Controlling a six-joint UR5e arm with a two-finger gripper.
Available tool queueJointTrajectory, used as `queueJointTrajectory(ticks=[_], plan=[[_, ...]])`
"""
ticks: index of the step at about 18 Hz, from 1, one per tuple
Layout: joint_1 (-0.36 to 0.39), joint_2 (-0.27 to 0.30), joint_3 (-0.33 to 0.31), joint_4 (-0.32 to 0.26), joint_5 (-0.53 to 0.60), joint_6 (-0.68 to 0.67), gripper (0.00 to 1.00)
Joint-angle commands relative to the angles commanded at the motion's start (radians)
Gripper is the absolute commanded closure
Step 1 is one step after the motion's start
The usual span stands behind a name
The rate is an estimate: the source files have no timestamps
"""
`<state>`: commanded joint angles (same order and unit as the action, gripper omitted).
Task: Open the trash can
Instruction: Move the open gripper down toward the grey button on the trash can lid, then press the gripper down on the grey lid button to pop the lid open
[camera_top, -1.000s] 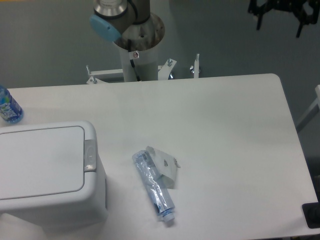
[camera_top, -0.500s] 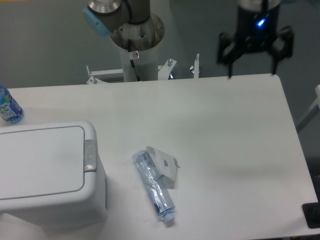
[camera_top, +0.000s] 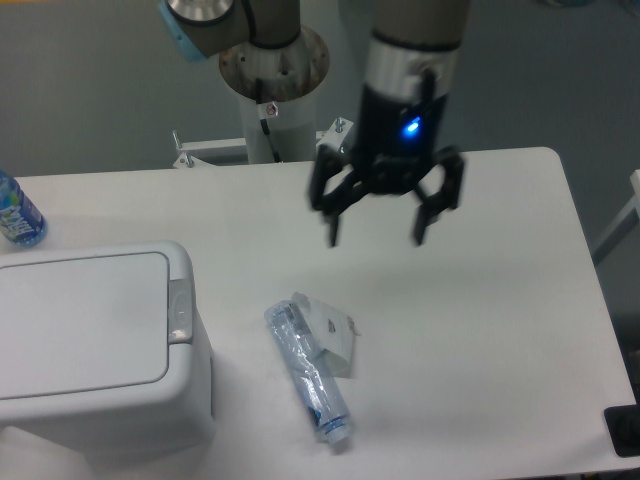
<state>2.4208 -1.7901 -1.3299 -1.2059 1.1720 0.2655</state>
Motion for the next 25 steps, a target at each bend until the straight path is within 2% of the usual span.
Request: queueJointTrajectory(ticks=[3,10,25], plan=[[-0.034,-0.021,-0.002,0.029,0.000,-0.011,0.00],[-0.088,-0.046,-0.011,0.034,0.002,-0.008,0.00],[-0.121,-0.055,-0.049,0.035,0.005,-0.008,0.00]])
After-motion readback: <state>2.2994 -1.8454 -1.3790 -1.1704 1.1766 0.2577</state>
